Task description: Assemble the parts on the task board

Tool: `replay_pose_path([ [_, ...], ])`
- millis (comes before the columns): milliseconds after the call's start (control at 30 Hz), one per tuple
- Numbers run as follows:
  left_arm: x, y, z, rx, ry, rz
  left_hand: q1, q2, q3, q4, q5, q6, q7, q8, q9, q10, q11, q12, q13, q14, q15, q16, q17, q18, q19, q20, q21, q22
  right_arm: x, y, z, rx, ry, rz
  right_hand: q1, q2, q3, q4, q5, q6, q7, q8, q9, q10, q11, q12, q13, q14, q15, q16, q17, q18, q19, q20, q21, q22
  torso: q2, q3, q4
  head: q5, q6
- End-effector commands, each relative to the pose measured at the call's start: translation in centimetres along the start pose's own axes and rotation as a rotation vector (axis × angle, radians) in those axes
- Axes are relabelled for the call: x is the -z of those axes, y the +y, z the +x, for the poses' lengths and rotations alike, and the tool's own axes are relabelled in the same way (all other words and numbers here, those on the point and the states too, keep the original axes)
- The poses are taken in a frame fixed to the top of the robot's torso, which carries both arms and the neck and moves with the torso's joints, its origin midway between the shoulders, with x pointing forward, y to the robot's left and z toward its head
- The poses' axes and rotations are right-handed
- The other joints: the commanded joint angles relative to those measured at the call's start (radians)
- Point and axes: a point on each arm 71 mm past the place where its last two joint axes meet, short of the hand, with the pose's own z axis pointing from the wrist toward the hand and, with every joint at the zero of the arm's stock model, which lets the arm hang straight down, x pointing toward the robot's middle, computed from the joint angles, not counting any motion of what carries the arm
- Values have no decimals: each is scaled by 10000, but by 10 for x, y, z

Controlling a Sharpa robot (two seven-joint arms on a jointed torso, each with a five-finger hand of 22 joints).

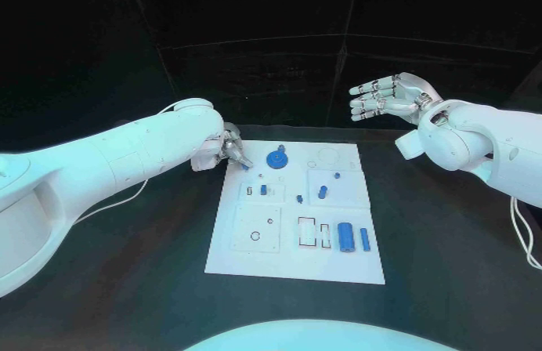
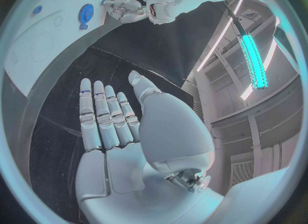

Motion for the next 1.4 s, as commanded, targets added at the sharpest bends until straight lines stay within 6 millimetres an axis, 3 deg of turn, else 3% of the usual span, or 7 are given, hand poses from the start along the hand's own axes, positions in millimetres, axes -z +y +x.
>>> replay_pose_path([
  [33, 1, 1, -1, 74, -86, 186, -460, -453, 2367, -1619, 105, 90, -43, 59, 48, 175, -17, 16, 31, 974, 17, -1, 2450, -57, 8, 10, -13, 36, 0, 2, 0, -12, 78, -91, -11, 49, -17, -41, 61, -1, 482, -27, -4, -58, 23, -18, 3, -79, 11, -17, -13, 121, 65, 3, -41, -12, -6, 4, 26, 46, 7],
  [67, 2, 3, -1, 204, -167, 231, -720, -595, 2884, -1706, 183, 138, -67, 115, 78, 255, -35, 77, 84, 979, 19, 10, 2467, -65, 24, 12, 2, 70, 0, 2, -1, -10, 70, -86, -11, 50, -17, -42, 63, -4, 482, -26, -4, -58, 23, -18, 3, -78, 11, -17, -13, 121, 65, 3, -42, -12, -8, 4, 32, 60, 4],
  [233, 9, 8, -2, 734, -387, 443, -1236, -918, 3660, -1927, 232, 177, -48, 204, 136, 386, -73, 200, 205, 990, -5, 37, 2510, -77, 52, 8, 29, 133, 1, 1, -2, -2, 40, -62, -12, 51, -17, -44, 67, -9, 482, -26, -5, -58, 23, -17, 3, -78, 11, -17, -13, 121, 67, 3, -45, -12, -24, 9, 61, 29, -8],
  [567, 34, 13, 6, 1638, -852, 1048, -1879, -1125, 4412, -2215, 308, 277, -100, 366, 234, 629, -128, 473, 491, 1000, -45, 63, 2552, -96, 114, -28, 98, 256, 2, 0, -4, -2, 54, -11, -16, 52, -20, -45, 68, -9, 482, -26, -5, -59, 24, -16, 3, -78, 11, -16, -13, 121, 68, 4, -49, -12, -48, 32, 133, 23, 2],
  [767, 46, 12, 20, 1721, -1045, 1302, -1999, -1163, 4557, -2296, 378, 289, -111, 399, 255, 661, -140, 514, 534, 1002, -57, 67, 2558, -100, 125, -38, 110, 279, 1, 0, -3, -7, 81, 8, -16, 52, -20, -45, 68, -9, 482, -26, -5, -59, 24, -16, 3, -78, 11, -16, -13, 121, 68, 4, -49, -12, -45, 41, 164, 93, -42],
  [967, 53, 17, 38, 1558, -1628, 1347, -2011, -1166, 4573, -2304, 381, 287, -111, 401, 257, 651, -141, 499, 515, 993, -58, 45, 2520, -97, 120, -40, 99, 268, 1, -1, -4, -6, 83, 14, -28, 50, -28, -44, 68, -9, 483, -25, -4, -60, 24, -14, 3, -79, 12, -16, -13, 121, 70, 5, -56, -12, -79, 57, 262, 87, -90],
  [1400, 59, 15, 61, 1127, -1805, 1566, -2082, -1182, 4618, -2308, 380, 292, -113, 416, 266, 659, -142, 515, 533, 994, -64, 47, 2524, -94, 120, -46, 92, 262, 0, -1, -3, -5, 93, 11, -28, 50, -28, -44, 68, -9, 483, -25, -4, -60, 24, -14, 3, -79, 12, -16, -13, 121, 70, 5, -56, -12, -74, 58, 260, 109, -157],
])
